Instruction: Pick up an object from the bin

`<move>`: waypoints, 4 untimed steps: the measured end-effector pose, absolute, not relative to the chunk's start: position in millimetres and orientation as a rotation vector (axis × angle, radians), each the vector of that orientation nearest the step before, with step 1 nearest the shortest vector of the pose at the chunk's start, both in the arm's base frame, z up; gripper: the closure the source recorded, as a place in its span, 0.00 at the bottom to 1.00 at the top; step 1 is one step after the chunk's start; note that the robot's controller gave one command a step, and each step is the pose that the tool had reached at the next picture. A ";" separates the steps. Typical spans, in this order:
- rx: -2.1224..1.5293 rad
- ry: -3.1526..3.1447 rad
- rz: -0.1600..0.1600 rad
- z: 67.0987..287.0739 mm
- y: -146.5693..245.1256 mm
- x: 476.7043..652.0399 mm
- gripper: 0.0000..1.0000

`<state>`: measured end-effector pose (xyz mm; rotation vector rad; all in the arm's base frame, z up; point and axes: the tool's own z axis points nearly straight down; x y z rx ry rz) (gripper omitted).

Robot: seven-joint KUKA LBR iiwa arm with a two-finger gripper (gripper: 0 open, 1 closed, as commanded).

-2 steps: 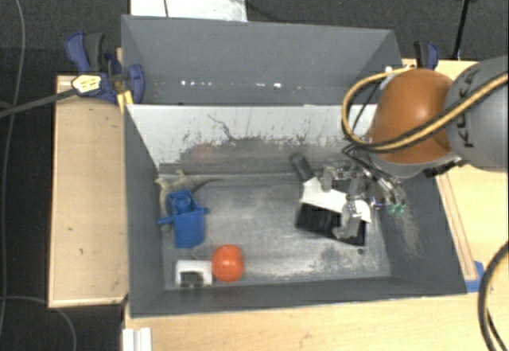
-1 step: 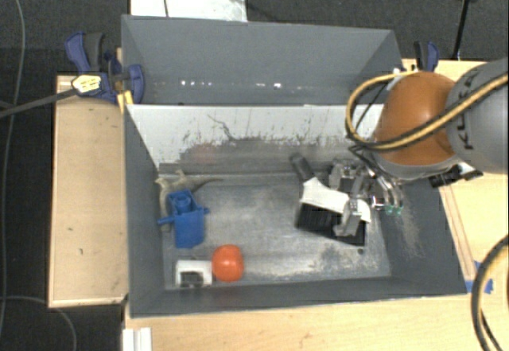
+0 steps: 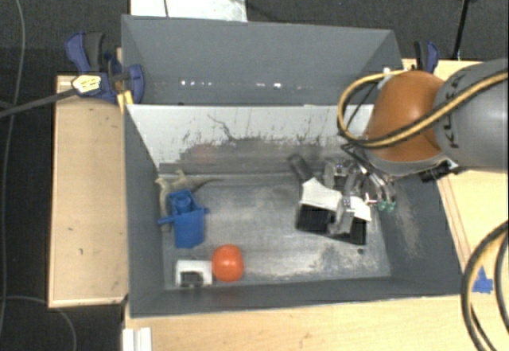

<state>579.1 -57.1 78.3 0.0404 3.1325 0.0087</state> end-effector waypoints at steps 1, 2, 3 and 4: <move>0.130 3.128 0.000 71.0 -47.8 581.6 0.00; 0.172 3.125 0.001 71.1 -43.7 581.6 0.00; -0.157 3.122 0.000 71.7 -46.1 534.5 1.00; -0.155 3.122 0.000 71.7 -46.1 534.5 1.00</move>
Offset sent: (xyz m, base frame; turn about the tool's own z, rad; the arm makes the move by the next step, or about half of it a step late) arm 0.0035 0.0228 -0.0073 0.2210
